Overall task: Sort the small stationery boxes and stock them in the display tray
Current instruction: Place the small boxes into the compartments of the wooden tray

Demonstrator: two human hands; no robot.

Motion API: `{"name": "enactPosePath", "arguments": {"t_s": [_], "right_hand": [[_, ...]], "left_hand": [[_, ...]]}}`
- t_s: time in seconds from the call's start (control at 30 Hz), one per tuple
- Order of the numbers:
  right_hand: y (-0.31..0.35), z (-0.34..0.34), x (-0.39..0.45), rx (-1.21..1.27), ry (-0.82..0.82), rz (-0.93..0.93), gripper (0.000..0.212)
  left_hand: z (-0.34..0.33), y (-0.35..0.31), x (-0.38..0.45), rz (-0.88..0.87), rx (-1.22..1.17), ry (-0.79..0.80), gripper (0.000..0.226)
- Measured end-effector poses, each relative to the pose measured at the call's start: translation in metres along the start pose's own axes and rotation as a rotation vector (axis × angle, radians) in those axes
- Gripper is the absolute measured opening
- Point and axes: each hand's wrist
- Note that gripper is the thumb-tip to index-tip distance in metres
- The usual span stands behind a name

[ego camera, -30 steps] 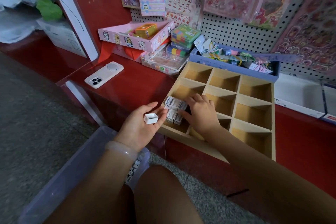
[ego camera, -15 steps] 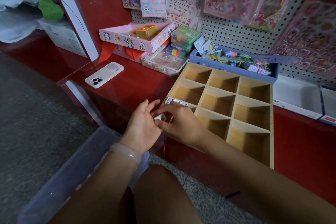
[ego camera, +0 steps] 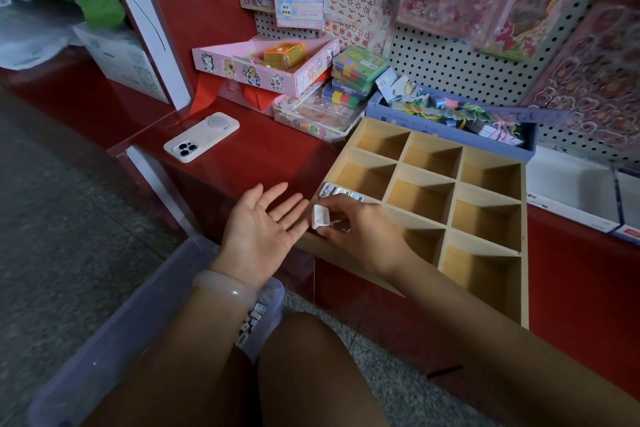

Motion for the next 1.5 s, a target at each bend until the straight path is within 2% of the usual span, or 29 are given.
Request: {"name": "enactPosePath", "arguments": {"t_s": [0.1,0.27,0.47,0.93,1.13,1.27,1.37,1.5], "right_hand": [[-0.002,0.000,0.002,-0.076,0.020,-0.057,0.035],[-0.013,-0.006,0.009,-0.378,-0.160,-0.077,0.044],[-0.010,-0.020,0.020,-0.554,-0.102,-0.069,0.044],[-0.014,-0.023,0.023,-0.524,-0.030,-0.127,0.051],[-0.002,-0.014,0.023,-0.494,-0.002,-0.067,0.048],[0.032,-0.035,0.041,-0.345,-0.049,0.093,0.043],[0.064,-0.079,0.056,-0.235,0.134,0.211,0.051],[0.088,-0.158,0.067,-0.211,0.490,0.350,0.041]], "left_hand": [[0.003,-0.002,0.001,-0.004,-0.008,0.010,0.042],[0.010,-0.007,0.001,-0.030,0.000,0.019,0.039],[0.019,-0.013,0.001,-0.048,0.020,0.011,0.036],[0.023,-0.015,0.000,-0.067,0.067,0.030,0.035],[0.041,-0.036,-0.009,-0.157,0.162,-0.009,0.032],[0.075,-0.064,-0.017,-0.296,0.267,-0.093,0.028],[0.122,-0.087,-0.014,-0.418,0.410,-0.160,0.021],[0.210,-0.100,-0.008,-0.546,0.777,-0.273,0.023]]}}
Point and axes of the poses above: each hand's wrist, its own x-axis towards the middle knuckle, its own z-axis out of the back of the hand, y = z × x, and after that the axes turned 10 degrees about -x, right-handed
